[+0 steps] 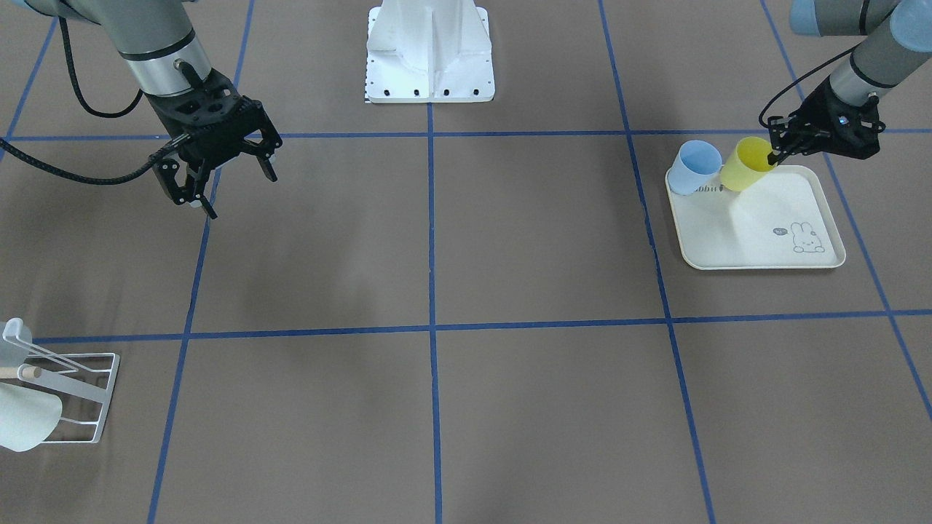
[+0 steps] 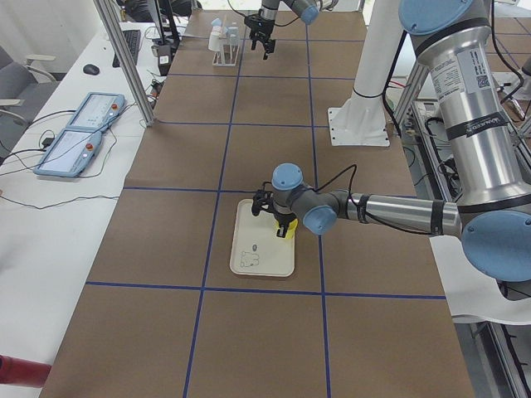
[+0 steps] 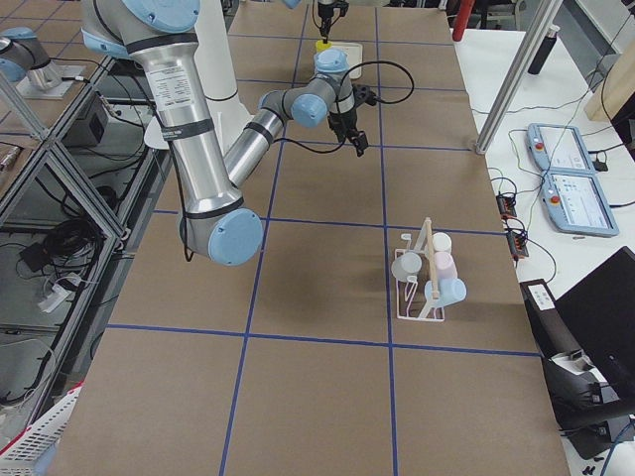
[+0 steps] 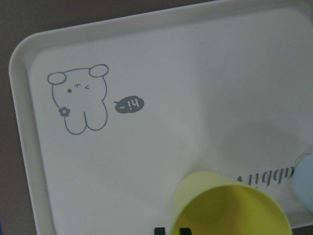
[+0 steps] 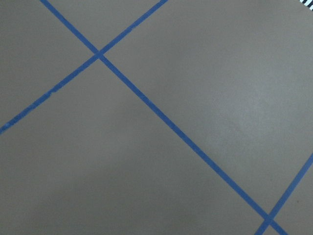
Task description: Transfer IKEA cup to right arm and place on rack
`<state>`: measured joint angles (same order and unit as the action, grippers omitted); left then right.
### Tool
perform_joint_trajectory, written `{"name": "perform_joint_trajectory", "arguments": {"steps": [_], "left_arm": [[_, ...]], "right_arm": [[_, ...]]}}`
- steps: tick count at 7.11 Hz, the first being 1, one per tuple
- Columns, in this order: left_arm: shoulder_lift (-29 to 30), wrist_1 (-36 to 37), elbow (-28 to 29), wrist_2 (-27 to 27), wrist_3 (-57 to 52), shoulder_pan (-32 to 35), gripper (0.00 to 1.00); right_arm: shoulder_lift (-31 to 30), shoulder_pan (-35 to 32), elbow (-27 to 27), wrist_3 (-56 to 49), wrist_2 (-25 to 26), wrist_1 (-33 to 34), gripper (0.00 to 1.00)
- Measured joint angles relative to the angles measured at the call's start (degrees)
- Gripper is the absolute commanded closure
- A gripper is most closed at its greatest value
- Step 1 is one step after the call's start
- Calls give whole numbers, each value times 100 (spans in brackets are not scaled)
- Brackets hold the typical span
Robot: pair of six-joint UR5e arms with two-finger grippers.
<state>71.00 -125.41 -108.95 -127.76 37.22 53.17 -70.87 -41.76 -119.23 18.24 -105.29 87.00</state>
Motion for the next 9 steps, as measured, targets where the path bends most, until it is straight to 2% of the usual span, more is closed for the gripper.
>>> {"name": "perform_joint_trajectory", "arguments": {"steps": [3,5,6,7,9], "left_arm": [[175,640,-460,-190,-54,824,100],[922,1465,-694,-535,205,1224,100],[1369,1651,-724,-787,798,1310,100],[1826,1708,-723,-1071,1536,1338,100],[2878,1704,-656,-1552,3236,1328,100]], "right_arm": [[7,31,241,-180,174,-619,0],[36,41,810,-193,188,-1988,0],[93,43,1138,-161,219,-2728,0],[188,63,1346,-161,298,-3155,0],[662,227,1646,-189,481,-3495,0]]}}
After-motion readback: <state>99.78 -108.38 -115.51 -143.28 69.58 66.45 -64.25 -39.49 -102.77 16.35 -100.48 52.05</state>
